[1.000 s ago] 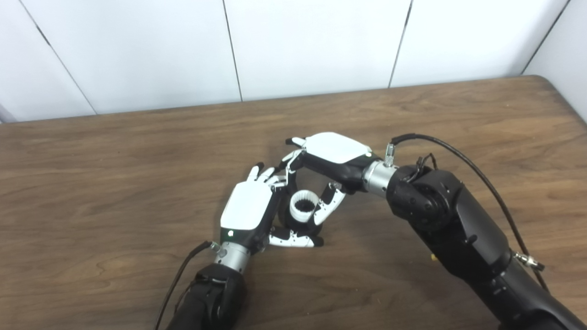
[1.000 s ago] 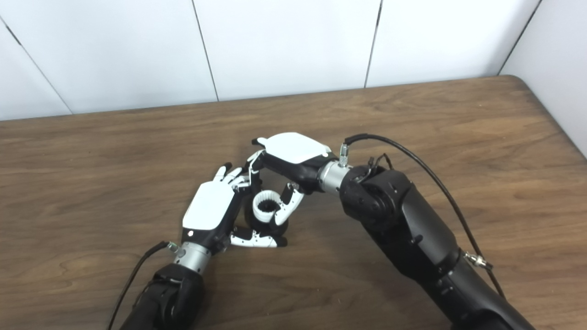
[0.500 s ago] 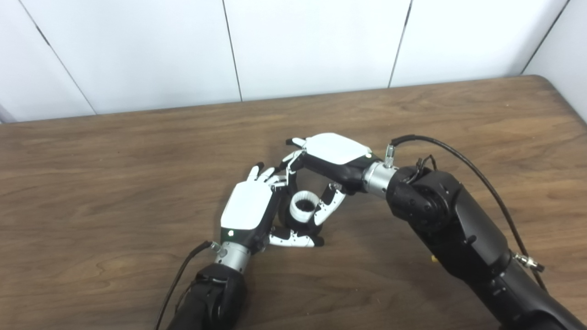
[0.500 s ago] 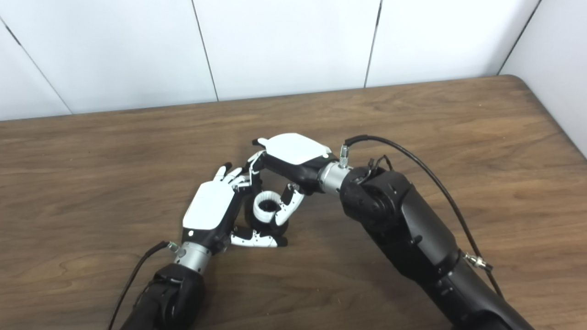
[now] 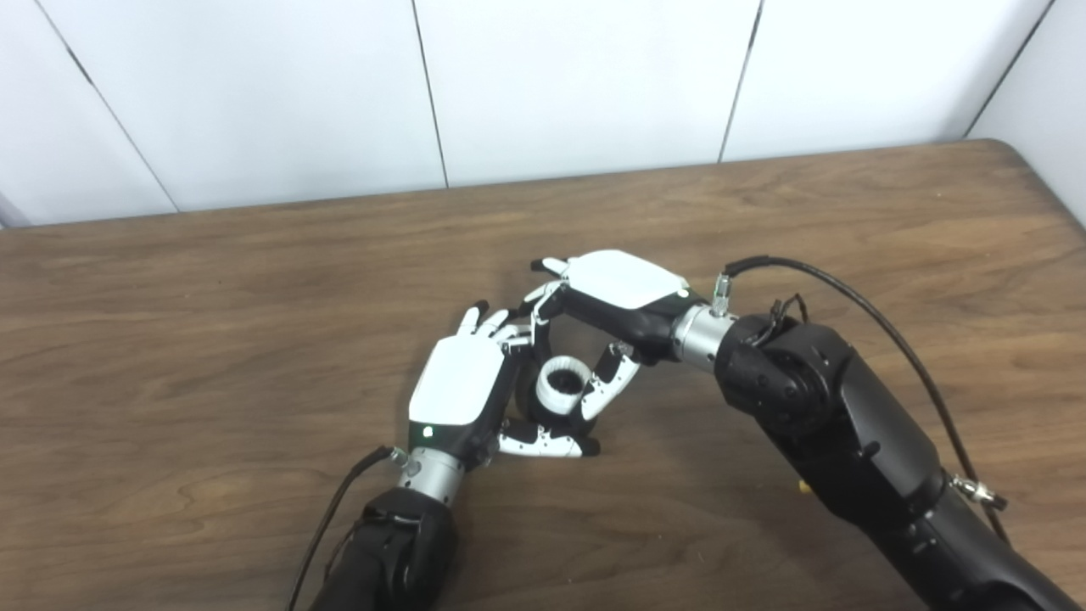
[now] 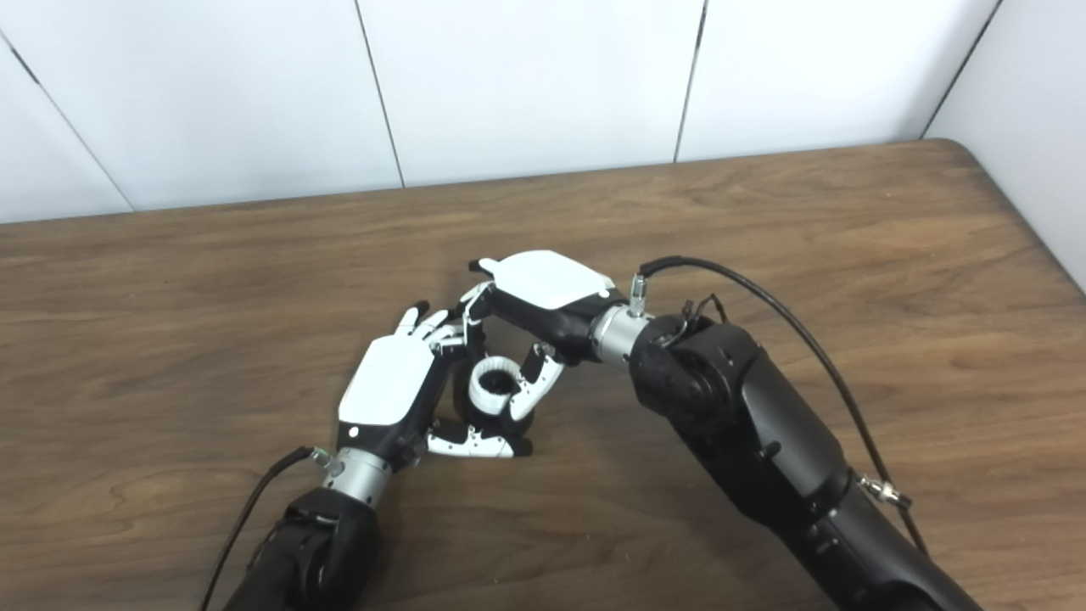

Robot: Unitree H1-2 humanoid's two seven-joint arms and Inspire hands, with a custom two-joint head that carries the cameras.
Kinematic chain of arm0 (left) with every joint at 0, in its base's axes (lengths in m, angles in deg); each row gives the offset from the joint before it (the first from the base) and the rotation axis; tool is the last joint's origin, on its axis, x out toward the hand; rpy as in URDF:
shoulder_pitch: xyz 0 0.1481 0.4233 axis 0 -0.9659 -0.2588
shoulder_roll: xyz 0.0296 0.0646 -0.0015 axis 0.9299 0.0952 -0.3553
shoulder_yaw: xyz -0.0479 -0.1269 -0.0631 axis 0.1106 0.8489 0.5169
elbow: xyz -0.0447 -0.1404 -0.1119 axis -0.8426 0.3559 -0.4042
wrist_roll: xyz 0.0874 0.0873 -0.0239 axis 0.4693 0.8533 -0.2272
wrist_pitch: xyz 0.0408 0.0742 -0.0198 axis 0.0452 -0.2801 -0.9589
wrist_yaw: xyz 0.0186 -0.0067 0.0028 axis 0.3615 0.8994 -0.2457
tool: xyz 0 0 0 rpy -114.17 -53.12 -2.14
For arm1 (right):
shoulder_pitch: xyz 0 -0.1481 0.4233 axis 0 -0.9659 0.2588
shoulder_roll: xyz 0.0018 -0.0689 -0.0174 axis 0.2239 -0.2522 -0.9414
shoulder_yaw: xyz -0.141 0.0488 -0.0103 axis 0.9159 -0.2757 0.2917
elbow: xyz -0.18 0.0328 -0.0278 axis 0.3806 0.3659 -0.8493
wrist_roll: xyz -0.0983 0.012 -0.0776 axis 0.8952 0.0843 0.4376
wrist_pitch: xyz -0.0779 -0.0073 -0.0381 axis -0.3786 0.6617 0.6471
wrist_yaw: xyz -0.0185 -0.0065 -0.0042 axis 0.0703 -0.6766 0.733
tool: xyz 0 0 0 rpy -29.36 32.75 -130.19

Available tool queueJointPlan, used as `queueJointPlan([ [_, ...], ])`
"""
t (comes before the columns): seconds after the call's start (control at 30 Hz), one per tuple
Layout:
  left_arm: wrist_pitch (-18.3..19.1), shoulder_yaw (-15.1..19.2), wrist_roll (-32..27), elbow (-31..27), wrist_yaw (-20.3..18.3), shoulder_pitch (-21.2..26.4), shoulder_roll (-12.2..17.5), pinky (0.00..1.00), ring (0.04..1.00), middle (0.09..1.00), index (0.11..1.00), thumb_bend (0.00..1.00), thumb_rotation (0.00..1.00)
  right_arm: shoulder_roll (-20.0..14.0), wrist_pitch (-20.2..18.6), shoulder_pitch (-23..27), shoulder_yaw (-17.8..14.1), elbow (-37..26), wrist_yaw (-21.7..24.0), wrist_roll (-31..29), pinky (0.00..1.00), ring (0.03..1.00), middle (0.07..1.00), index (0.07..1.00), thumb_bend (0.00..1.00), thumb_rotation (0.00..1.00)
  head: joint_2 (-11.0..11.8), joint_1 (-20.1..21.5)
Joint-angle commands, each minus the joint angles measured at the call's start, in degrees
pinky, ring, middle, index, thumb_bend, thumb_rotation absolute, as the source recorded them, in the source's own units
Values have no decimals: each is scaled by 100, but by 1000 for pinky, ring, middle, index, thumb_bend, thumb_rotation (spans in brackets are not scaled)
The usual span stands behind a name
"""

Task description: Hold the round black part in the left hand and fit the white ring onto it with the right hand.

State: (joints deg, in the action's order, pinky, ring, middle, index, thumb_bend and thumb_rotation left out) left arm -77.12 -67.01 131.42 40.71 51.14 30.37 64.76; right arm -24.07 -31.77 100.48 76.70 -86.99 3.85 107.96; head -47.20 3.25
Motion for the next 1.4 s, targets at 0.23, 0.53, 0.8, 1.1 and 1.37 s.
queueJointPlan([
  [0.23,35,-76,55,-4,-209,-38,-30,1000,906,776,483,524,48,-17,89,161,-68,-78,-137,120,1000,1000,829,481,526,136,-19,2],
  [0.53,42,-80,96,18,-192,-25,-34,1000,900,775,483,524,48,20,-19,148,-129,-126,-102,119,1000,1000,846,488,526,149,-20,8],
  [0.8,72,-87,135,9,-223,-15,-29,1000,903,780,484,524,49,17,-120,182,-131,-184,-24,176,1000,1000,875,593,989,274,-25,30],
  [1.1,74,-81,120,4,-239,-17,-36,1000,905,779,483,524,49,3,-99,191,-171,-178,-25,155,1000,1000,874,564,1000,256,-25,30],
  [1.37,51,-58,70,24,-207,-14,-44,1000,903,777,483,524,48,7,-116,194,-201,-166,-5,136,1000,1000,868,532,1000,241,-28,36],
])
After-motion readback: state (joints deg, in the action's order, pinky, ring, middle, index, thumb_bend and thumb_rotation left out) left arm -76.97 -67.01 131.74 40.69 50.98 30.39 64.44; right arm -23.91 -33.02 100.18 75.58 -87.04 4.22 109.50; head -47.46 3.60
